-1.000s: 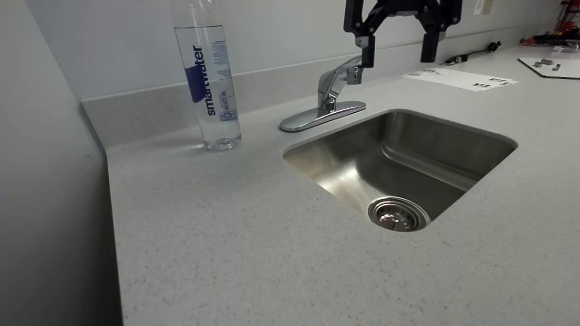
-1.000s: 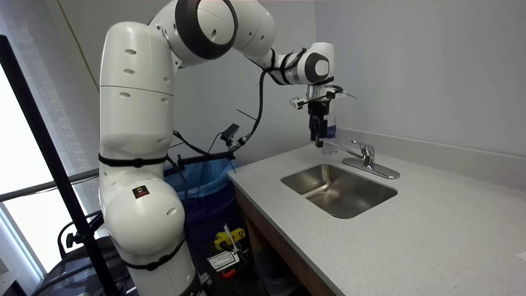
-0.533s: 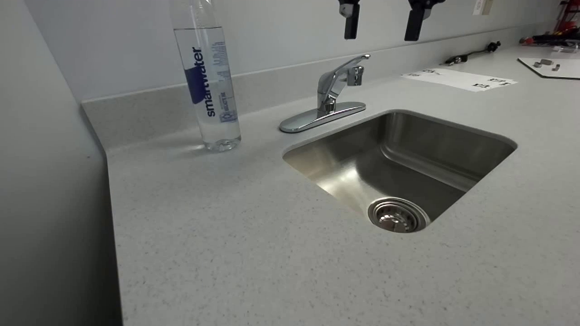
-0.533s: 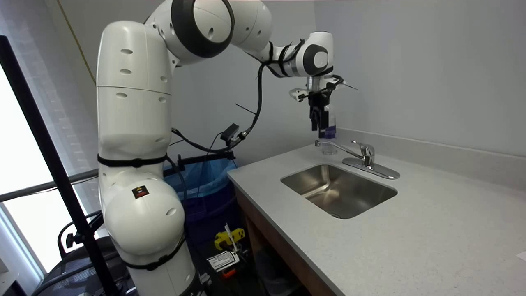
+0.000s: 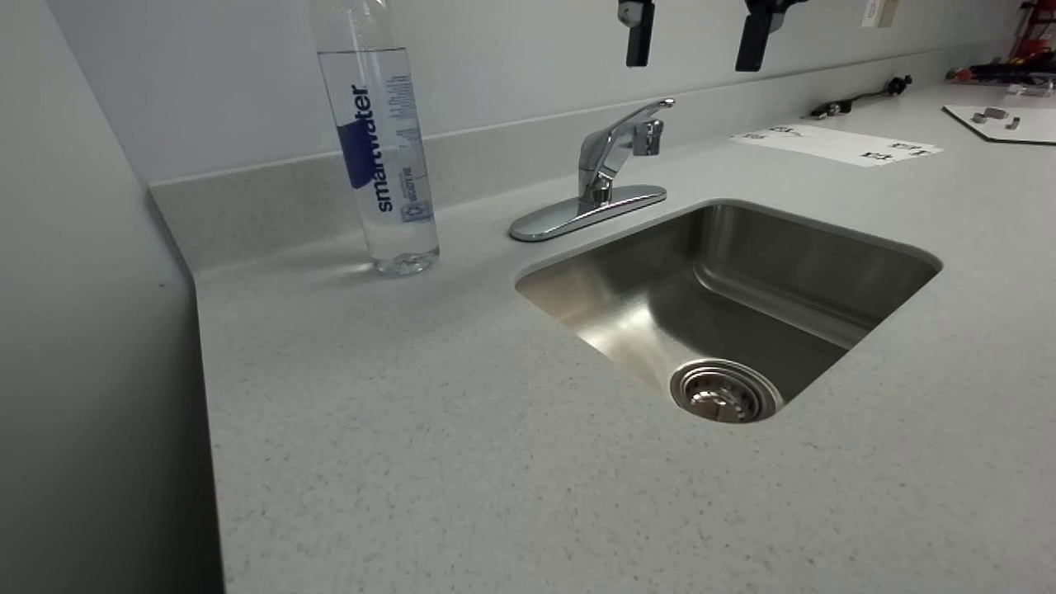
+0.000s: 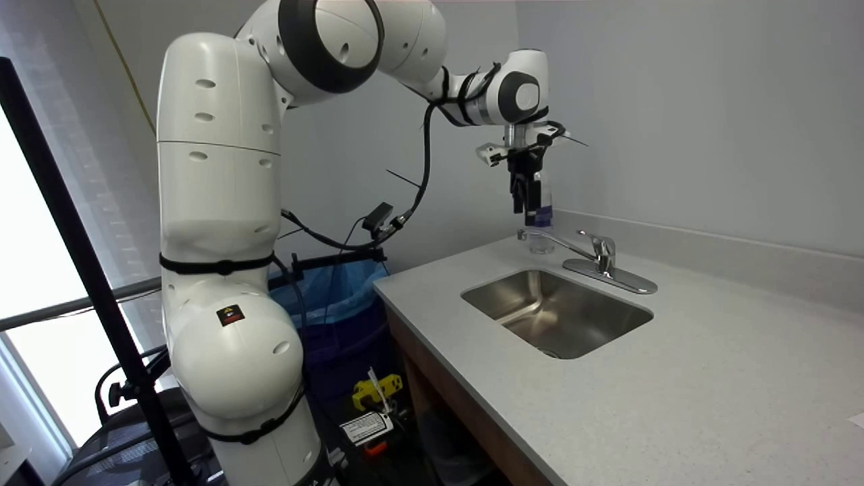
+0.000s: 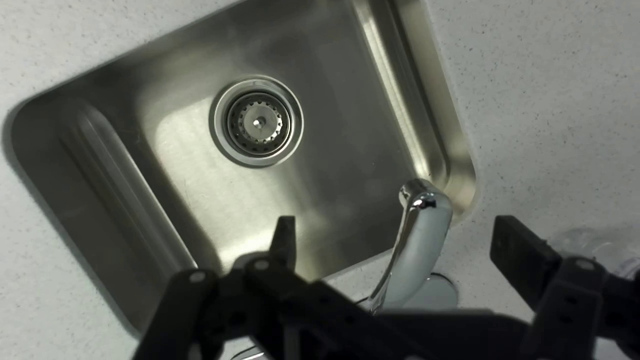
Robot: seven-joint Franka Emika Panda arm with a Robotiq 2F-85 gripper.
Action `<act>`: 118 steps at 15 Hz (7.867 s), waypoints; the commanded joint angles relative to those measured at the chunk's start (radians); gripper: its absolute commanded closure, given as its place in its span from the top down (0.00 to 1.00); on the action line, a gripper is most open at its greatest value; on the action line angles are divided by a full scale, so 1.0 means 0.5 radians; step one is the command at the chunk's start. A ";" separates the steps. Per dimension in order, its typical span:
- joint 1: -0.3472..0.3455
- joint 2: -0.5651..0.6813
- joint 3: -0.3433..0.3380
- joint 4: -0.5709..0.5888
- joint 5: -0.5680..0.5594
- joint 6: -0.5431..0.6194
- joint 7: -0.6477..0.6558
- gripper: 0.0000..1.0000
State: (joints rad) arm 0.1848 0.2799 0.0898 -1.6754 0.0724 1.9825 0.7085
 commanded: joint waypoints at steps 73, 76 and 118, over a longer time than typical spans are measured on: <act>0.466 1.006 -0.156 1.068 -0.435 0.423 1.394 1.00; 0.454 0.975 -0.133 1.020 -0.414 0.384 1.353 1.00; -0.220 0.204 -0.089 0.487 0.189 0.015 0.103 1.00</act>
State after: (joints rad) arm 0.1040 0.4299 0.0531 -1.3838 0.1202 2.0147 0.8415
